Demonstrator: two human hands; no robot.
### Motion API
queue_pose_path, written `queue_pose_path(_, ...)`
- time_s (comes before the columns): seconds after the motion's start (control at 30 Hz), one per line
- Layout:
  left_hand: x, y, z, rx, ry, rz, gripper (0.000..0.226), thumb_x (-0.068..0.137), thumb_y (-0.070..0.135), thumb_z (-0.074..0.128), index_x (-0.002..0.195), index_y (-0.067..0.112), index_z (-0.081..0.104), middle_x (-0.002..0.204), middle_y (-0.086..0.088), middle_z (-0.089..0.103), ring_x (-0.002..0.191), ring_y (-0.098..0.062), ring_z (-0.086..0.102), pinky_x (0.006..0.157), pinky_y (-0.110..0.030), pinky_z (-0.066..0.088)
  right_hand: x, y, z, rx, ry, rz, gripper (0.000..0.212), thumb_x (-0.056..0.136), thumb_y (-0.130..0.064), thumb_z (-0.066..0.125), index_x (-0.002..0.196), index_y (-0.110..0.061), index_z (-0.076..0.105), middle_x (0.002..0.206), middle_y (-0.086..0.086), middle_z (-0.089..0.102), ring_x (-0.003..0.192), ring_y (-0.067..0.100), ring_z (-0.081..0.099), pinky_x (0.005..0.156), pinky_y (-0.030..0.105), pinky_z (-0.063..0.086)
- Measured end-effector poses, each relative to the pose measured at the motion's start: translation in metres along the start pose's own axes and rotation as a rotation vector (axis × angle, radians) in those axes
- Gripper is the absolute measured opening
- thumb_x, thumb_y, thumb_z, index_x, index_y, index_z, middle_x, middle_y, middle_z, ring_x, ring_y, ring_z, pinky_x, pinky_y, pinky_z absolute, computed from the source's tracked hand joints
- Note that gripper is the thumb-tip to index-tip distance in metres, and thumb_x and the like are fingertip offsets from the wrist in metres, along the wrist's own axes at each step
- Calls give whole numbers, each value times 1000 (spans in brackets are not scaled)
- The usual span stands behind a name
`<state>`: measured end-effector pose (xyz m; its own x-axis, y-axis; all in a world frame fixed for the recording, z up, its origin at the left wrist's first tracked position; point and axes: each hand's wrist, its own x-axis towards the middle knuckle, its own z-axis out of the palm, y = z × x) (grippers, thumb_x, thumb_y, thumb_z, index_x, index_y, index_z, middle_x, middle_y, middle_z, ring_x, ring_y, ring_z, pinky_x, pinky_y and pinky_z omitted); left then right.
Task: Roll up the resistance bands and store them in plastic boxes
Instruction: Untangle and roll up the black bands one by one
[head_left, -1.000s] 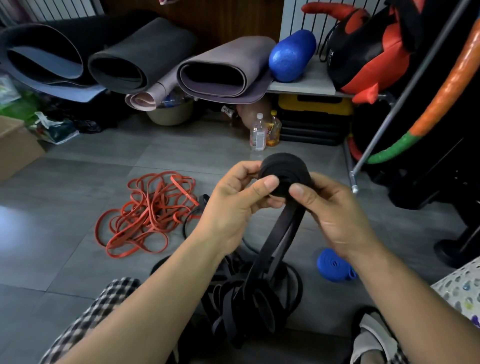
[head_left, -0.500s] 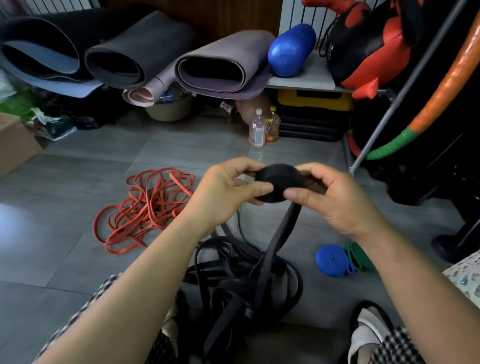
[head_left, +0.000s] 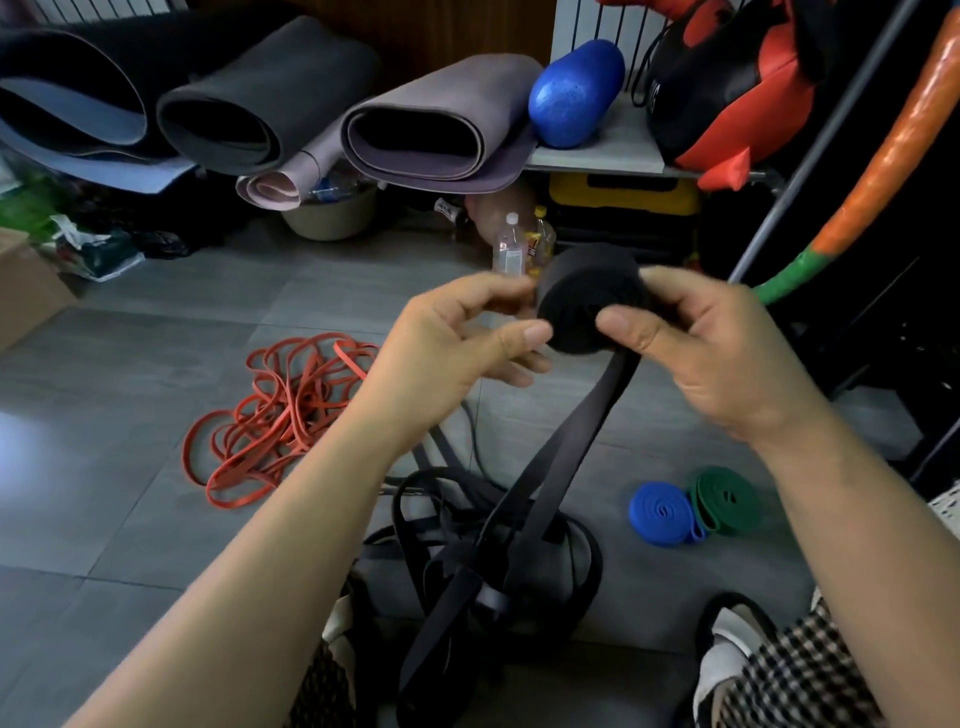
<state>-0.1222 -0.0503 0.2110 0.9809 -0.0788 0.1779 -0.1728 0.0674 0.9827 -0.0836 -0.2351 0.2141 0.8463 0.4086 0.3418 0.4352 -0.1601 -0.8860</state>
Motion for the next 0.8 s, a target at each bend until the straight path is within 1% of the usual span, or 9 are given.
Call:
queue_pose_path(0.1, -1, -9, -5, 417, -56, 2, 42, 74, 8, 71, 108, 31, 59, 105, -3, 64, 70, -11, 62, 62, -22, 55, -6, 14, 5, -366, -159, 72, 19, 76, -29, 68, 89, -16, 67, 77, -8, 59, 75, 10, 56, 69, 27, 43)
queue_pose_path(0.17, -3, -16, -4, 531, -123, -64, 37, 75, 10, 73, 103, 32, 64, 95, -4, 69, 71, -14, 64, 68, -25, 56, -9, 22, 12, -438, -243, 95, 22, 77, -26, 70, 92, -9, 68, 77, -1, 58, 77, 18, 57, 72, 36, 44)
queue_pose_path(0.27, -3, -18, -2, 395, -75, -120, 27, 76, 4, 71, 91, 26, 66, 89, -4, 71, 82, -21, 68, 80, -28, 56, -11, 21, 15, -230, -179, 167, 23, 71, -28, 71, 90, -16, 68, 81, -2, 64, 79, 18, 61, 75, 30, 48)
queue_pose_path(0.37, -4, -19, 2, 159, 25, -118, 25, 76, -1, 68, 88, 20, 65, 84, -1, 70, 78, -15, 68, 76, -22, 55, -14, 22, 17, 132, -56, 251, 28, 59, -30, 70, 86, -22, 66, 78, -8, 69, 79, 6, 65, 76, 18, 51)
queue_pose_path(0.47, -6, -19, 6, -22, 116, -127, 20, 75, 1, 67, 88, 17, 65, 81, 5, 71, 75, -9, 68, 69, -21, 55, -18, 25, 27, 234, 2, 253, 27, 59, -24, 69, 86, -23, 65, 77, -13, 71, 79, 1, 65, 74, 14, 51)
queue_pose_path(0.57, -6, -22, 10, -228, 163, -164, 19, 68, 11, 67, 86, 11, 63, 86, -3, 68, 78, -13, 68, 68, -24, 56, -18, 28, 36, 339, 77, 224, 22, 65, -20, 70, 86, -22, 67, 78, -14, 71, 80, -1, 64, 73, 11, 48)
queue_pose_path(0.63, -7, -25, 14, -377, 170, -196, 22, 65, 14, 64, 86, 8, 60, 84, -5, 68, 77, -14, 69, 70, -27, 58, -18, 27, 40, 424, 105, 217, 16, 68, -23, 73, 83, -23, 72, 84, -9, 72, 86, 4, 65, 78, 16, 49)
queue_pose_path(0.73, -7, -26, 16, -480, 138, -210, 21, 68, 13, 61, 87, 6, 56, 86, -7, 67, 78, -16, 69, 72, -26, 58, -13, 22, 35, 357, 131, 189, 16, 68, -28, 66, 83, -26, 70, 82, -12, 72, 84, 2, 66, 77, 16, 49)
queue_pose_path(0.8, -5, -22, 11, -381, 68, -220, 17, 72, 9, 63, 88, 8, 56, 89, -6, 67, 81, -16, 68, 71, -25, 57, -10, 13, 22, 193, 77, 139, 20, 68, -29, 63, 88, -28, 65, 79, -14, 72, 80, 0, 65, 75, 15, 50)
